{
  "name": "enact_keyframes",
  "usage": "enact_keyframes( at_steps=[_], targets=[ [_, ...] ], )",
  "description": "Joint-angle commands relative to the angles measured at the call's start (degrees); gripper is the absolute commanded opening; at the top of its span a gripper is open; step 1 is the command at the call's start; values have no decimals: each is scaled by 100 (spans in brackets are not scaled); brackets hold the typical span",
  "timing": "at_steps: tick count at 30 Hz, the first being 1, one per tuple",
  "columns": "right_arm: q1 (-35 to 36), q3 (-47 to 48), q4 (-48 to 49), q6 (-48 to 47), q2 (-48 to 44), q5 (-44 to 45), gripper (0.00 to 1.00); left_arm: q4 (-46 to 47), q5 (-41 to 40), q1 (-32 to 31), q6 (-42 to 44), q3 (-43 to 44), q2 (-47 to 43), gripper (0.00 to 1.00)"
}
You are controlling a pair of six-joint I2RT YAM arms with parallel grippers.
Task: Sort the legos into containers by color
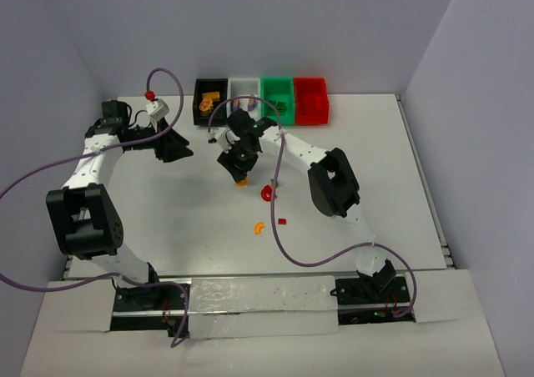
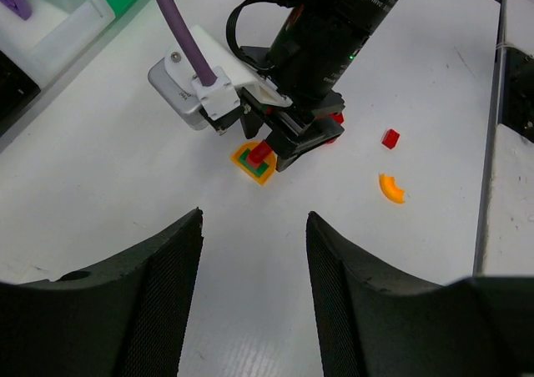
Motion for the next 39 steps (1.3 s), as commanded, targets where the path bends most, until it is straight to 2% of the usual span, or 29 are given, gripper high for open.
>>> enact_keyframes(
  at_steps=[1, 10, 13, 16, 17, 20, 24, 25, 27, 31, 35, 37, 38, 39],
  targets=[
    [28, 281, -30, -197, 47, 93, 56, -20, 319, 0, 106, 12, -142, 59],
    [33, 447, 22, -235, 285, 75, 52, -116, 282, 0, 167, 144, -41, 60],
    [28, 544, 10, -238, 364, 93, 45, -88, 278, 0, 141, 151, -33, 60],
    [28, 536, 31, -250, 350, 93, 35, -72, 247, 6, 135, 130, -41, 60],
    [24, 516, 34, -241, 319, 93, 28, -41, 239, 9, 96, 115, -45, 60],
    [18, 461, 19, -151, 198, 129, 0, 118, 227, 0, -97, 42, -80, 59],
    [-107, 130, 186, 292, -303, 52, 0, 1164, -16, 0, -1193, -388, -356, 59],
    [-166, -14, 223, 547, -567, -37, 0, 2000, -373, 0, -2026, -728, -575, 60],
    [-427, -273, 426, 1034, -992, -488, 0, 3015, -1026, -15, -3077, -1202, -875, 62],
    [-714, -967, 1147, 2197, -1800, -1047, 0, 3530, -1870, -268, -4364, -1752, -1284, 62],
    [-933, -1391, 1678, 3216, -2165, -1184, 0, 4101, -2363, -601, -5083, -2254, -1703, 64],
    [-1046, -1583, 1944, 3903, -2289, -1007, 0, 4319, -2460, -632, -5700, -2421, -1702, 65],
    [-1063, -1599, 1975, 4069, -2295, -979, 0, 4397, -2466, -656, -5737, -2424, -1691, 66],
    [-1071, -1593, 1960, 4367, -2359, -675, 0, 4453, -2526, -920, -6122, -2448, -1657, 67]
  ],
)
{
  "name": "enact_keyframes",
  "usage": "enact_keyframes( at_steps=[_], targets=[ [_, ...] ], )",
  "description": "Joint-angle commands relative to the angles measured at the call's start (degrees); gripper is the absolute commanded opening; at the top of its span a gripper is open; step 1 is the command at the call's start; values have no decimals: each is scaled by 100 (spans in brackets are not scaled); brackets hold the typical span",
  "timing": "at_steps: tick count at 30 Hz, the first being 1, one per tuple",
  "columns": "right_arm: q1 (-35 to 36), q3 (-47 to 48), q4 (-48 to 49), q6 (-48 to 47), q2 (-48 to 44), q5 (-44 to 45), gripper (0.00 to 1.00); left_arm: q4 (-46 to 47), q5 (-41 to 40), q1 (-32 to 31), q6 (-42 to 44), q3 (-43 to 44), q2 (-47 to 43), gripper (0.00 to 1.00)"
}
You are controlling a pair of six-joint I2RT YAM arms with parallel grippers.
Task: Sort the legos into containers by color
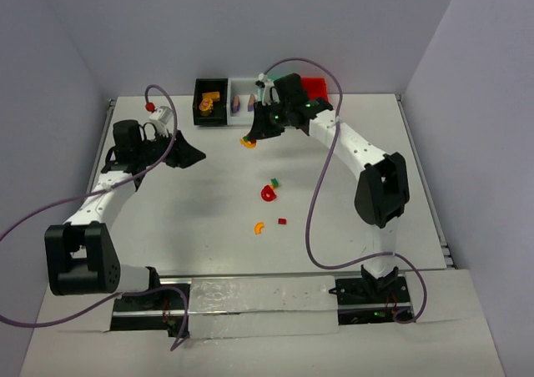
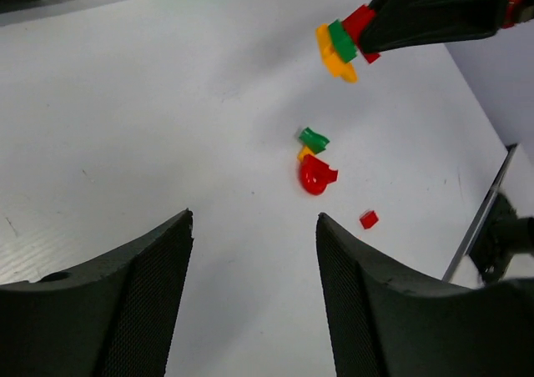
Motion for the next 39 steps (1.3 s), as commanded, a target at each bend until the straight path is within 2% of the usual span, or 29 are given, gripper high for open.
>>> enact_keyframes(
  at_steps=[1, 6, 9, 11, 17, 28, 39],
  targets=[
    [6, -190, 589, 1403, -234, 206, 0, 849, -419, -285, -1396, -80, -20, 68],
    [15, -339, 720, 2447, -373, 483, 0, 1303, -571, -790, -2616, -1, 190, 70],
    [35, -374, 781, 2764, -446, 648, 0, 1268, -872, -1097, -2837, 149, 304, 69],
    [49, -398, 838, 2953, -468, 649, 0, 1266, -1112, -1228, -2966, 222, 378, 65],
    [93, -456, 894, 3161, -459, 548, 0, 1133, -1633, -1370, -2885, 461, 619, 54],
    [145, -446, 942, 3177, -460, 474, 0, 1369, -1617, -1625, -2998, 542, 851, 60],
    [256, -615, 1037, 3077, -590, 548, 0, 1300, -1880, -1715, -2907, 706, 987, 54]
  ],
)
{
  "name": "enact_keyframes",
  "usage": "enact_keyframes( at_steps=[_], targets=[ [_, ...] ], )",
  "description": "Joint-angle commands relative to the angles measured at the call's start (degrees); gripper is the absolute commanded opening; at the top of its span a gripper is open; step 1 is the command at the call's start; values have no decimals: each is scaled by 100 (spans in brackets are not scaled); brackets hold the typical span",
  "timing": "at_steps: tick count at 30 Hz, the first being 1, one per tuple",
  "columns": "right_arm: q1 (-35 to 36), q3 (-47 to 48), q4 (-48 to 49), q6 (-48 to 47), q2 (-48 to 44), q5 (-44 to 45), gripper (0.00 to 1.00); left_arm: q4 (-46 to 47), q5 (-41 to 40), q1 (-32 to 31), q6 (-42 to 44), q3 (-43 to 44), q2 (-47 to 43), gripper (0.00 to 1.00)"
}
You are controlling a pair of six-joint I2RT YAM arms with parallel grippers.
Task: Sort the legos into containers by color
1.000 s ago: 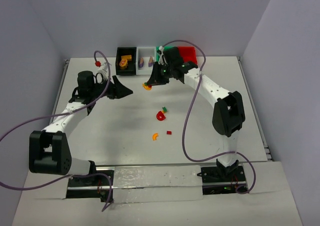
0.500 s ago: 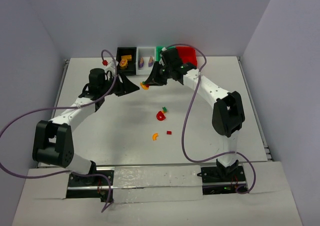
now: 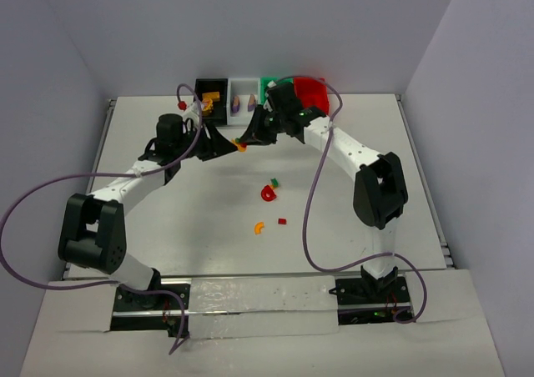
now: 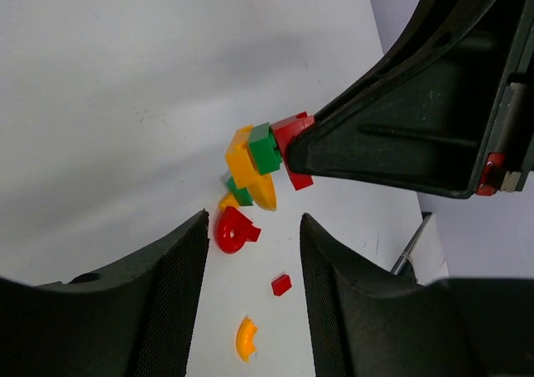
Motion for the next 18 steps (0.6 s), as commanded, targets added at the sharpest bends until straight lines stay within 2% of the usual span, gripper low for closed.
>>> enact_keyframes(
  at_steps=[1, 18],
  targets=[
    [138, -138, 254, -93, -470, 110, 0, 223, -200, -35, -3, 314, 12, 53],
    [192, -149, 317, -32, -524, 72, 0, 209, -245, -105, 1, 248, 73, 44]
  ],
)
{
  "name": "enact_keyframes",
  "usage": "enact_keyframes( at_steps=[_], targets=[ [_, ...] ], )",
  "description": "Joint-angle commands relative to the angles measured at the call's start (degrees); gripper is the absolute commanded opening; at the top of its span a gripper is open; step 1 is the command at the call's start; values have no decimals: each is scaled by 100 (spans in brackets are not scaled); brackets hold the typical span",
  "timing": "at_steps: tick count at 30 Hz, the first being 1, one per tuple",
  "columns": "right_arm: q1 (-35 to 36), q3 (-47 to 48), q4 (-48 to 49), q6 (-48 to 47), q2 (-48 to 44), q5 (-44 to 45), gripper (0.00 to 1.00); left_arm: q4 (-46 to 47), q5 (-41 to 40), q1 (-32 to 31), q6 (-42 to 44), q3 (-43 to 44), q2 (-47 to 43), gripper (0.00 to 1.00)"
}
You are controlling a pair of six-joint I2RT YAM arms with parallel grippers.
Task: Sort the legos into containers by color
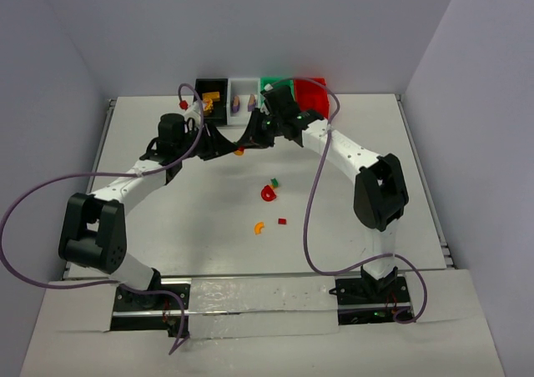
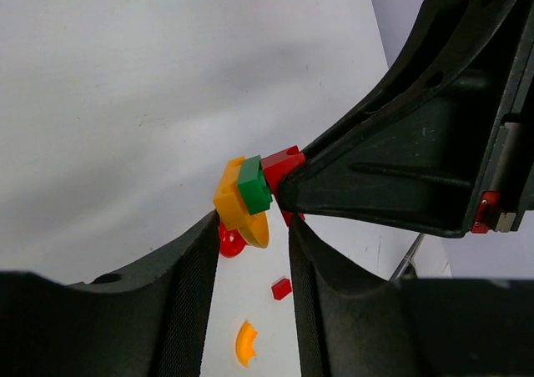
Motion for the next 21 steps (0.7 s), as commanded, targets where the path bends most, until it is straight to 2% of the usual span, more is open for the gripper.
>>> enact_keyframes(
  at_steps=[1, 5, 15, 21],
  targets=[
    [44, 26, 258, 3, -443, 29, 0, 207, -95, -32, 1, 188, 66, 43],
    [32, -12, 300, 54, -457, -62, 0, 211, -112, -32, -3, 174, 82, 37],
    [28, -72, 234, 23, -557, 96, 0, 59, -216, -24, 36, 240, 121, 6],
    [-108, -29, 120, -146, -602, 217, 0, -39, -300, 31, 63, 177, 74, 0]
  ],
)
